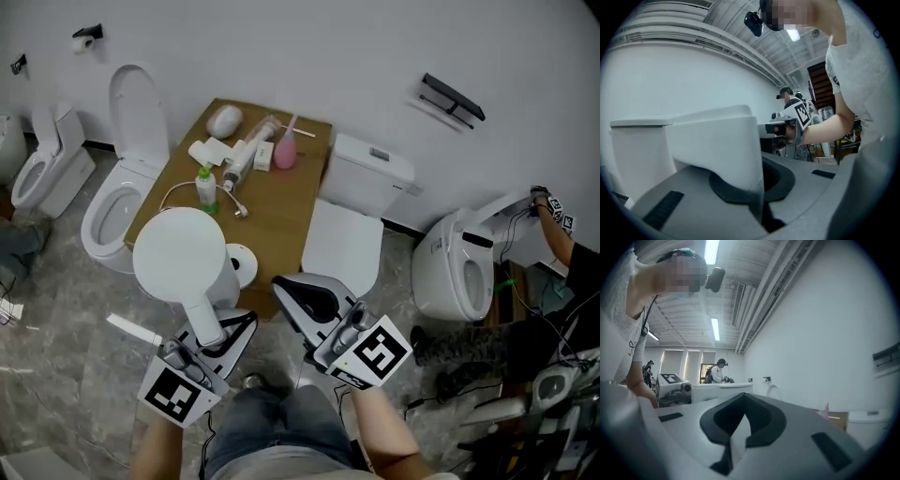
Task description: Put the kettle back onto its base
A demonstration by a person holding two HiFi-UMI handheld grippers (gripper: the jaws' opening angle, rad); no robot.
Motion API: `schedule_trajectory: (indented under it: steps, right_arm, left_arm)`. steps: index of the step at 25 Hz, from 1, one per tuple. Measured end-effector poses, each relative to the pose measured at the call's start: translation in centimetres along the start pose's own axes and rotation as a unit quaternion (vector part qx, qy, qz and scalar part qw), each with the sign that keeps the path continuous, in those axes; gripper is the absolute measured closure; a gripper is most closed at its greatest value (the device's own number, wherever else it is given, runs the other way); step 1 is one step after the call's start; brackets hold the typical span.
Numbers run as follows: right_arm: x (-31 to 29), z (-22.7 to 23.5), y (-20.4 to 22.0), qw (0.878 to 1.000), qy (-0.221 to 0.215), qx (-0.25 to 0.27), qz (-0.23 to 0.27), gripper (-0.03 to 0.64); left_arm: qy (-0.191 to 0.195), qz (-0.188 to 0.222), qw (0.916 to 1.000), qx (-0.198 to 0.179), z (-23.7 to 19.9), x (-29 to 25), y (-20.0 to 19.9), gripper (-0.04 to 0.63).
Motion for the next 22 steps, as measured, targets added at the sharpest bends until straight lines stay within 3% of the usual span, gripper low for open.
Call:
schedule_trajectory:
  steps: [5,22]
  right_arm:
    - [-0.4,0.8,1.1,1.0,-0.008,0.006,-0.012,0.609]
    - [0.9,5.7,7.0,0.999,-0.049,-0.007,-0.002,0.609]
  left_arm:
    - [-0.005,0.001,0.9997,0.022,-1.2,-1.3,1.2,0.588]
    - [-0.06,-0.009,0.9978,0.028,-3.0,-9.4,7.5,0.588]
Point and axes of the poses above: the fingertips, and each gripper's own axes: x backward along the fingers, z to its right, y out of its underside, the point moved 10 cm from there along x, backward along the fingers, and after that the axes turned 12 degrees about x, right-handed, at the moved point
